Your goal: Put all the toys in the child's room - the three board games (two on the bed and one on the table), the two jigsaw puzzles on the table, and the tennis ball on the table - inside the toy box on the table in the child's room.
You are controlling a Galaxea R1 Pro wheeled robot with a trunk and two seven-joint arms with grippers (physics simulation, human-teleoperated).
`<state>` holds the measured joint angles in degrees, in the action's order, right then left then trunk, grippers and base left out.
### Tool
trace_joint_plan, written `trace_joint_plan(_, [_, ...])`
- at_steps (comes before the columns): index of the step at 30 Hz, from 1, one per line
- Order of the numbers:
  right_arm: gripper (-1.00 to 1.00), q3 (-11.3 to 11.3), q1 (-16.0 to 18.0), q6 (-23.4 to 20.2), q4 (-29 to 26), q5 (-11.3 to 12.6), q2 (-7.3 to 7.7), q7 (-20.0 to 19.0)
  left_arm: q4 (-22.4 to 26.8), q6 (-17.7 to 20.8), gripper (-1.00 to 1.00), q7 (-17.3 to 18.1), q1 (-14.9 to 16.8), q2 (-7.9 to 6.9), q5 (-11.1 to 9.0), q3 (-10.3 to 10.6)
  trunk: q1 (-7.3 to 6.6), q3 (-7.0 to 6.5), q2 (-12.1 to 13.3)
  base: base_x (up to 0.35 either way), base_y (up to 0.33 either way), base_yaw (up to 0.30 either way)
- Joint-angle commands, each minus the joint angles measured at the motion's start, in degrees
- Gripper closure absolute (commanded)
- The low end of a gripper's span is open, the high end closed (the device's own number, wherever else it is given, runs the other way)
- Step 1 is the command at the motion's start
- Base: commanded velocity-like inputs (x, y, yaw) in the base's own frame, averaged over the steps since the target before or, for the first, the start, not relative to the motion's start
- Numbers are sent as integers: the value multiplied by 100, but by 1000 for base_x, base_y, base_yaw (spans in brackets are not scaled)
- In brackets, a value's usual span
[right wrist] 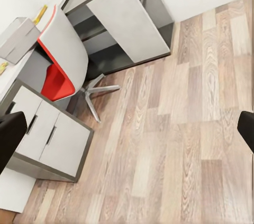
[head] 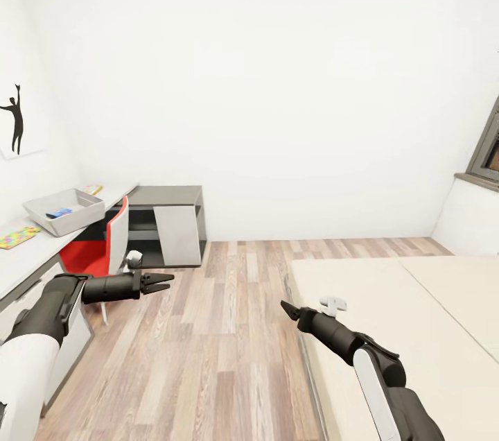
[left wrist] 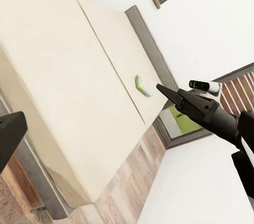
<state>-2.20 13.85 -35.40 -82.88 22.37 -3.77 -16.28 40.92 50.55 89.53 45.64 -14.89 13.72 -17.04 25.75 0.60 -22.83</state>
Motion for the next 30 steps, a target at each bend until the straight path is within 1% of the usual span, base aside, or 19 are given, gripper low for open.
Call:
trace_joint_plan(1, [-100,-17,3,-37,-1,9,-8,-24,4,60,-100,47,5,3,60,-19,3,6,-8,0,-243,0])
trace_joint_plan(30, [-100,-17,5,-28,0,5,-10,-24,4,60,-100,47,6,3,60,-19,3,6,-8,0,-243,0])
